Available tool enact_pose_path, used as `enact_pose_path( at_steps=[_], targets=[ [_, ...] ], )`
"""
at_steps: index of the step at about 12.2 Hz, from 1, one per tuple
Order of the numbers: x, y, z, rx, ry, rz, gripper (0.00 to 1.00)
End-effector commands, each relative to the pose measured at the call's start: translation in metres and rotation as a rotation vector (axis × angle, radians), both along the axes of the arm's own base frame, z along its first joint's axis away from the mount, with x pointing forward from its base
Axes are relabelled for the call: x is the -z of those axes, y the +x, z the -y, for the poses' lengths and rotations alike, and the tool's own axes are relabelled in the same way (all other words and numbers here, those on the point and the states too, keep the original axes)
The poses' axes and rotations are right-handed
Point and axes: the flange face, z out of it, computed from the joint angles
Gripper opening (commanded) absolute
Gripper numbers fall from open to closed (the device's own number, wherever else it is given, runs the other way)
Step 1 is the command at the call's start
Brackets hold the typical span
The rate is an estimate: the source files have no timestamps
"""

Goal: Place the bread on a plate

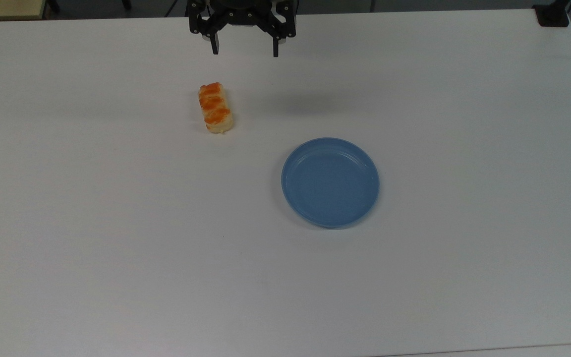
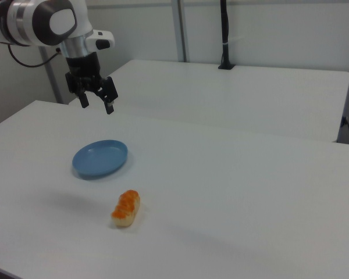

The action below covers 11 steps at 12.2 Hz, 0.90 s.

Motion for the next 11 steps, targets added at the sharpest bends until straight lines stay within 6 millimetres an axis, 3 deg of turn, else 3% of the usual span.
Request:
enact_pose_path(
  at_steps=[1,11],
  targets=[
    [-0.0077,-0.0015,0.0059,0.032,0.016,-0.006,1.00],
    [-0.0084,-0.0020,0.0079,0.023,0.014,-0.006,1.00]
  ],
)
